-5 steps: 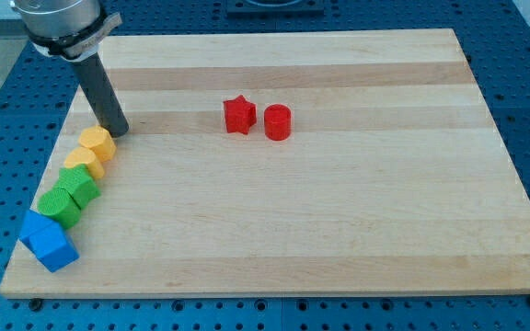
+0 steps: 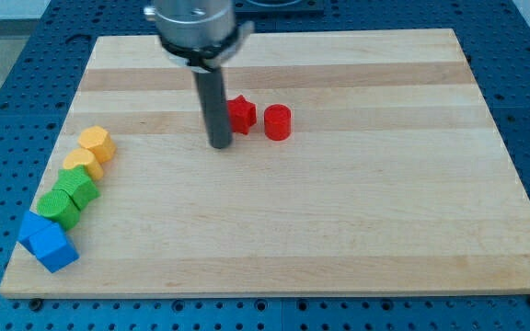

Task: Move red circle towards the center left

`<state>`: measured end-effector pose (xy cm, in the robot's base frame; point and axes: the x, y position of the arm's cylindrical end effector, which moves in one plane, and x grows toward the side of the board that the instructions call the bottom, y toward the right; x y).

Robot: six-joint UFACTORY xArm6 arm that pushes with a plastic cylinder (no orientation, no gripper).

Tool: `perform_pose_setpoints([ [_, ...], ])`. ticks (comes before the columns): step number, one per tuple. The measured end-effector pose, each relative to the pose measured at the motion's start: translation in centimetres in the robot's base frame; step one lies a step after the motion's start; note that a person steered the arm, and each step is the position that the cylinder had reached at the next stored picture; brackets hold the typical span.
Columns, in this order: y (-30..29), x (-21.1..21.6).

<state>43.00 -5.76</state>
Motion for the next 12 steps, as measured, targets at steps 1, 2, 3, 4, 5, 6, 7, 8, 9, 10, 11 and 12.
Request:
perform_pose_setpoints([
  [1, 6.3, 0.8],
  [2, 12.5, -0.7],
  [3, 12.9, -3.8],
  [4, 8.9, -3.7],
  [5, 4.6, -1.6],
  [6, 0.1, -1.2],
  [7, -3.5, -1.2],
  [8, -6.6, -1.3],
  [9, -7.7, -1.3],
  [10, -5.3, -1.3],
  [11, -3.7, -2.2],
  [12, -4.5, -3.3],
])
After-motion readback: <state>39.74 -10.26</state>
